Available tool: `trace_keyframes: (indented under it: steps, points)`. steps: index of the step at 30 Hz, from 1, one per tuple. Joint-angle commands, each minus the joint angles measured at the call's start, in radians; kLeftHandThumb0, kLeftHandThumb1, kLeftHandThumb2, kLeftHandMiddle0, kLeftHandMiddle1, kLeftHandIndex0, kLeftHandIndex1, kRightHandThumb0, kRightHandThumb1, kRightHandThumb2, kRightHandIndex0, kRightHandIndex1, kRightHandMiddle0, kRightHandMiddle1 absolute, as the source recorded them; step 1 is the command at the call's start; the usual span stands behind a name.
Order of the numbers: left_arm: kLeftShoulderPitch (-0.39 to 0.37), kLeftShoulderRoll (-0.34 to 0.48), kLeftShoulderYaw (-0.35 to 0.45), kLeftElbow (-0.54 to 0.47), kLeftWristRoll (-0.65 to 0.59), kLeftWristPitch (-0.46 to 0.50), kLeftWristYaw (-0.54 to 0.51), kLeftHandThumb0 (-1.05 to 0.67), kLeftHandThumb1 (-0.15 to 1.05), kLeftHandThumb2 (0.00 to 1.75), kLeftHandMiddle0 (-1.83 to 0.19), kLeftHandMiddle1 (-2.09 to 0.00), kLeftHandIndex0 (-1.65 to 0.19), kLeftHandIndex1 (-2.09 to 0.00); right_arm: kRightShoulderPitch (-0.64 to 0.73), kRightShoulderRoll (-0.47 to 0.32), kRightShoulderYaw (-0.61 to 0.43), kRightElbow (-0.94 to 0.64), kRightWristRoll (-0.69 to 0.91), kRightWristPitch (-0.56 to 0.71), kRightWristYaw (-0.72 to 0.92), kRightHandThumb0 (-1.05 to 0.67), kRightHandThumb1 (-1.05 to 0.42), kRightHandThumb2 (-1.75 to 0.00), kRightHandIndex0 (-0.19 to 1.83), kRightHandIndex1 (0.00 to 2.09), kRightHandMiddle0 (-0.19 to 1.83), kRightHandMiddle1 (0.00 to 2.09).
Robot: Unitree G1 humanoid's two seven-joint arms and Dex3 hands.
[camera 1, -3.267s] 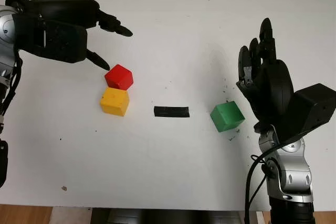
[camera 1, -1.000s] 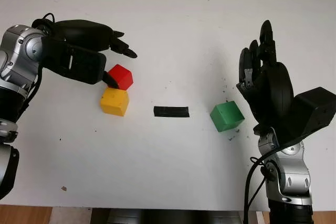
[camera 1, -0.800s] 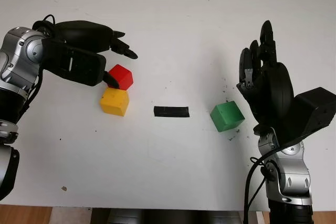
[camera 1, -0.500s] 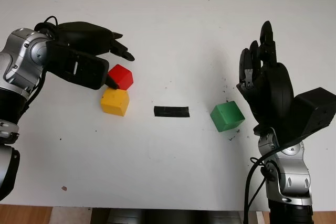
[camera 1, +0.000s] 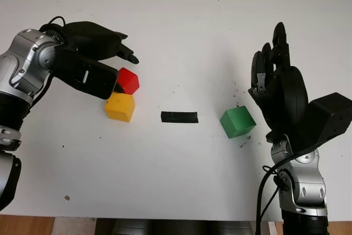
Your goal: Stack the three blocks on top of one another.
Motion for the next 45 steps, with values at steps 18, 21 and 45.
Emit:
trace_keyframes:
  steps: [18,21,45]
  points:
    - [0.02,0.022,-0.031,-0.006,0.052,-0.101,0.105,-0.42,0.91,0.06,-0.35,-0.09,-0.45,-1.12,0.013,-0.009,-0.01,-0.007,0.003,-0.017,0.003,-0.58,-1.05,-0.67,-0.19,0.0,-0.19,0.0]
    - [0.017,0.025,-0.046,-0.009,0.086,-0.117,0.117,-0.41,0.94,0.06,-0.36,-0.08,-0.44,-1.25,0.014,-0.008,-0.01,-0.008,0.005,-0.017,0.004,-0.57,-1.05,-0.67,-0.19,0.0,-0.19,0.0]
    - [-0.031,0.04,-0.03,0.025,0.11,-0.255,0.277,-0.45,0.95,0.06,-0.35,-0.1,-0.38,-1.4,0.016,-0.008,-0.007,-0.008,0.016,-0.014,0.0,-0.57,-1.05,-0.68,-0.19,0.0,-0.19,0.0]
